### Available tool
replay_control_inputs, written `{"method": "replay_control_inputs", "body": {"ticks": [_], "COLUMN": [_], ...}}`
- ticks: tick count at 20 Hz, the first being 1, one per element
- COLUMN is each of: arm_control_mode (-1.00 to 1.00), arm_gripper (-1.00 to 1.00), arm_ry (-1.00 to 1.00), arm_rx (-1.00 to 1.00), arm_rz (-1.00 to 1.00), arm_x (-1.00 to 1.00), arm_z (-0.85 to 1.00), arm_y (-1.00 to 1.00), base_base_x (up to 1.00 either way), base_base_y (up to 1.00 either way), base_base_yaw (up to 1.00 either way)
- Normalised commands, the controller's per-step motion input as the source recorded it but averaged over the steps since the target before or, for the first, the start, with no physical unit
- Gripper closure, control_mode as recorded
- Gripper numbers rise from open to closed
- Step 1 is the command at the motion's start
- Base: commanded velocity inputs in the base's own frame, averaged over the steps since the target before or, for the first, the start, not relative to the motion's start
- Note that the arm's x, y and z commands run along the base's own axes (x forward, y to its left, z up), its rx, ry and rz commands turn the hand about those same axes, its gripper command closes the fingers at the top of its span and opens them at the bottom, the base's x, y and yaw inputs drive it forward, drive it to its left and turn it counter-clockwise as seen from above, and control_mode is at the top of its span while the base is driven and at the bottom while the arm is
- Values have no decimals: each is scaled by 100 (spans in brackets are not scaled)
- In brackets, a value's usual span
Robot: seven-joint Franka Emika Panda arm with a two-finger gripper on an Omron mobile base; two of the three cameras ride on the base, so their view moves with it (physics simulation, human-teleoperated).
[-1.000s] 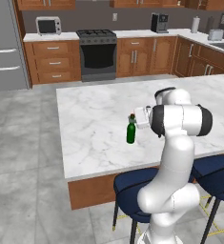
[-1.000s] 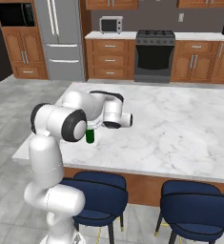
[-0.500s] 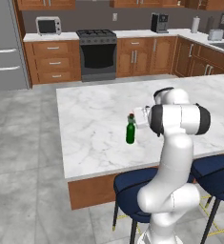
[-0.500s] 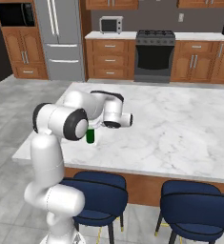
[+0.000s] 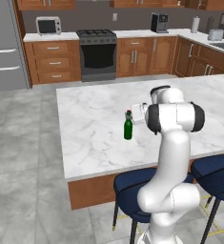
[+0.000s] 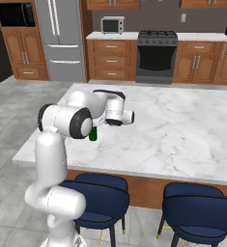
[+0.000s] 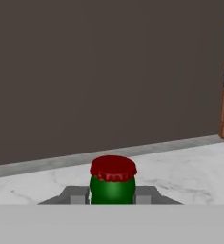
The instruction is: Get the candle and the beer from the cabinet and move them to the dining counter.
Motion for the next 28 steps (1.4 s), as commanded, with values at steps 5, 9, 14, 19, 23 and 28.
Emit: {"method": "replay_control_inputs", "body": {"ticks": [5,9,14,19,23,28], "arm_control_mode": [-100,-100,-100,-100,-100,-100], "arm_gripper": [100,100,100,100,100,100], "arm_ry": [0,2,1,0,0,0], "arm_rx": [0,0,0,0,0,0], "arm_rz": [0,0,0,0,0,0], "arm_x": [26,10,2,0,0,0], "arm_z": [-1,-8,-24,-33,-35,-39], "arm_y": [0,0,0,0,0,0], "base_base_x": [0,0,0,0,0,0], "base_base_y": [0,0,0,0,0,0], "base_base_yaw": [0,0,0,0,0,0]}}
